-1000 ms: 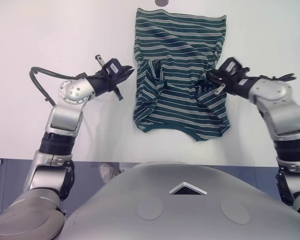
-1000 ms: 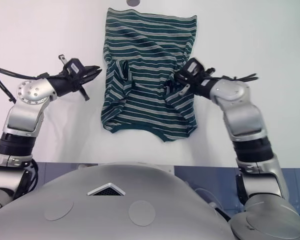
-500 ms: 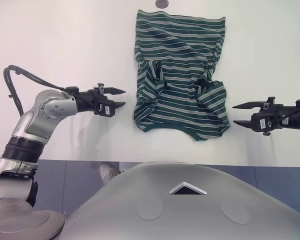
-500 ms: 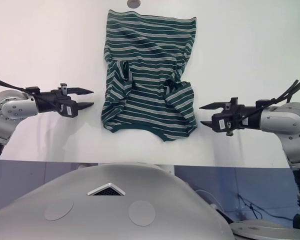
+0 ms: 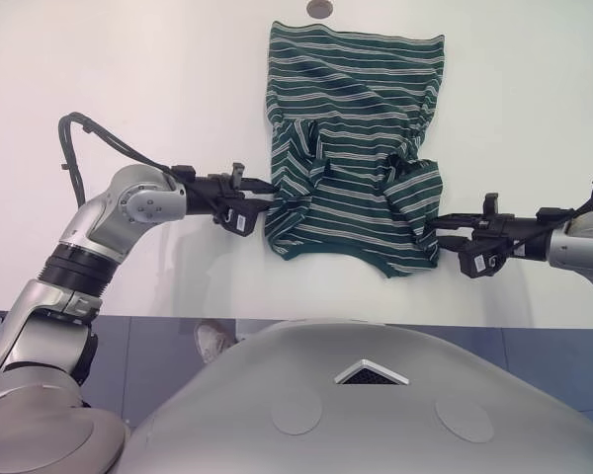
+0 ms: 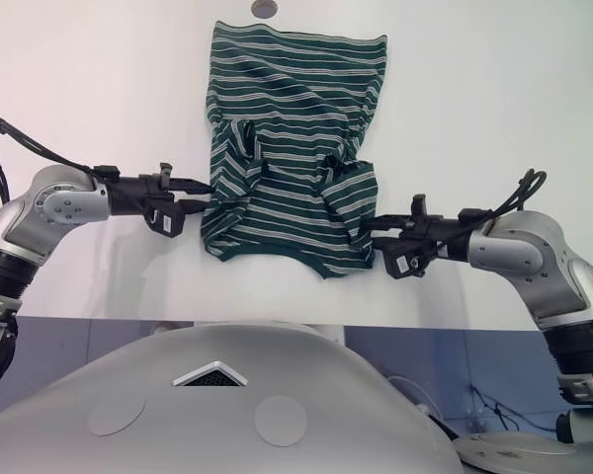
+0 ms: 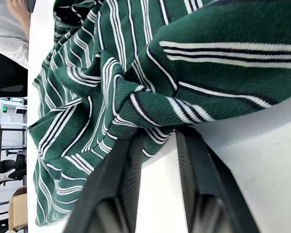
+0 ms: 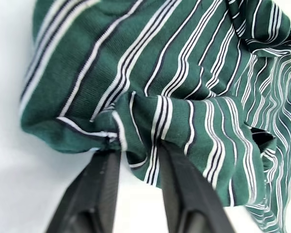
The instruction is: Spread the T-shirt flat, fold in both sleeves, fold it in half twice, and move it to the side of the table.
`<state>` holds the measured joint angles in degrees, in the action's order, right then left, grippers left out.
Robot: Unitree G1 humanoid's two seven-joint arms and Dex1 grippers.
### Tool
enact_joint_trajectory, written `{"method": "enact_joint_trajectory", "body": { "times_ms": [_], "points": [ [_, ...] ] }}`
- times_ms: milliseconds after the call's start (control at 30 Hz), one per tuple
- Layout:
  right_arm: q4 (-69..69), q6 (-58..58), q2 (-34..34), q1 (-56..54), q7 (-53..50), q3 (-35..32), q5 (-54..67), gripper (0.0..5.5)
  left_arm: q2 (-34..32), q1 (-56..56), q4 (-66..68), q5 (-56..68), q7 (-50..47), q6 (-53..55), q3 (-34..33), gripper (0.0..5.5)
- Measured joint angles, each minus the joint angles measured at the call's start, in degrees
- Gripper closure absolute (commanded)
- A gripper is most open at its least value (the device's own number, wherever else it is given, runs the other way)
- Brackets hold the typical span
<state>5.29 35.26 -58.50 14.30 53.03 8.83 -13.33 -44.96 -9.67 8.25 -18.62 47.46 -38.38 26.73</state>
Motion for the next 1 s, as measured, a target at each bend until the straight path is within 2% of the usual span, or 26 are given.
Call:
{"method": "enact_joint_trajectory", "body": {
  "times_ms": [67,133,233,267,400,467,567,667,767,900,1000],
  "points": [
    [0.5,-2.6,0.7,0.0,-0.3,0.5,0.4,5.22,0.0,-0.2,0.3,0.0,0.3,0.1,0.6,5.41],
    [2.7,-9.7,0.9,0.2,1.6,0.7,4.8,5.5,0.0,-0.1,0.0,2.4,2.5,3.1,0.9,5.5],
    [7.3,-22.6,0.6,0.9,6.7,0.6,13.6,5.5,-0.4,2.0,-5.7,13.4,10.7,17.8,-0.2,5.5],
    [10.7,-29.8,-1.2,2.2,10.4,0.4,19.6,5.5,-1.3,3.0,-9.0,17.5,14.1,24.3,-0.7,5.5],
    [18.4,-45.4,-7.4,6.6,18.8,-3.9,34.2,5.5,-6.7,6.9,-17.6,27.7,22.5,42.0,-2.8,5.5],
    [19.9,-51.1,-7.3,5.8,19.2,-5.7,39.7,5.5,-8.3,8.9,-20.9,31.3,24.0,48.6,-4.1,5.5],
    [17.2,-61.2,-3.4,-2.8,15.4,-9.4,48.6,5.5,-5.2,5.8,-21.5,36.3,21.3,55.6,-8.7,5.5],
    [6.8,-68.1,2.3,-13.8,9.1,-11.1,51.4,5.5,2.6,-5.3,-13.6,37.7,15.3,59.1,-12.7,5.5],
    [-3.2,-70.6,7.9,-21.7,4.5,-10.8,50.3,5.5,9.1,-14.4,-2.0,35.8,10.8,59.0,-13.5,5.5],
    [-23.0,-67.4,19.7,-36.2,-2.5,-6.8,42.0,5.5,17.7,-26.0,20.6,29.5,3.3,54.0,-13.4,5.5],
    [-37.1,-61.7,26.5,-45.6,-5.0,-6.3,37.4,5.5,20.4,-30.9,34.4,26.5,-0.8,50.6,-14.1,5.5]
  ]
}}
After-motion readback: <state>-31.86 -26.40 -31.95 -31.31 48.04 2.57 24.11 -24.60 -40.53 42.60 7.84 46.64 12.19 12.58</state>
